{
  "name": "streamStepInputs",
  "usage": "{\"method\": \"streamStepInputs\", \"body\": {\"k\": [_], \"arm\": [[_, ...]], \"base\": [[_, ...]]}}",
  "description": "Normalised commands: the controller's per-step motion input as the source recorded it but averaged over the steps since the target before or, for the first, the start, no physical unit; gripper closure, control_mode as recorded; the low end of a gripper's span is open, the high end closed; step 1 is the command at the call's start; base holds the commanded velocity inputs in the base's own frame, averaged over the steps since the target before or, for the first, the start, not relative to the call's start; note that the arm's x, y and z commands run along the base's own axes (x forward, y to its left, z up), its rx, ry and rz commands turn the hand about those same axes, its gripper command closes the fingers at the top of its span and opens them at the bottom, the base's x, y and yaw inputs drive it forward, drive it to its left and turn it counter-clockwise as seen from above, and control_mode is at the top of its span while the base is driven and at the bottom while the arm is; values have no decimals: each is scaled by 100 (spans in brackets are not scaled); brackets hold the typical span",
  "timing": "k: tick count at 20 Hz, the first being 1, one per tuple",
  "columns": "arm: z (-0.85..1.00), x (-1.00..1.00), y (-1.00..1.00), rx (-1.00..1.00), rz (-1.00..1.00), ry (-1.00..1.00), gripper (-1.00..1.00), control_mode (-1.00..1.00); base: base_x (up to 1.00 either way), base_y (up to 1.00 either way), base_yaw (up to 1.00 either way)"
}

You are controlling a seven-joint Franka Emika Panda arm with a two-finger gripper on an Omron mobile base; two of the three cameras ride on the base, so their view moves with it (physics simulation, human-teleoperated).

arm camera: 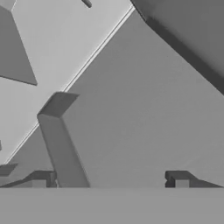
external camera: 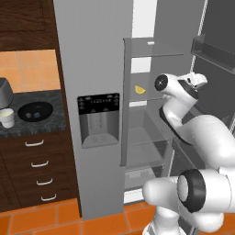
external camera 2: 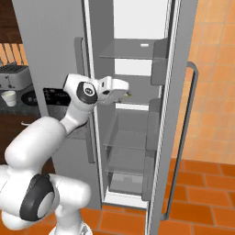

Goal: Grab a lemon wedge from the fridge and one ice cube from the ice bowl, and put them in the glass of lemonade.

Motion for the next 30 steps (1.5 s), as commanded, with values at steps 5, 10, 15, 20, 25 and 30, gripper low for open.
{"method": "streamStepInputs", "body": {"k": [5,10,15,20,25,30], "arm": [[0,0,100,27,31,-3,-100,-100],[0,-1,96,40,33,-10,-100,-100],[11,-12,89,41,32,-8,-100,-100],[25,-48,59,12,27,0,-100,-100],[5,0,39,-3,7,5,-100,-100],[0,59,35,-8,0,9,-100,-100]], "base": [[0,0,0],[0,0,0],[0,0,0],[0,0,0],[0,0,0],[0,0,0]]}}
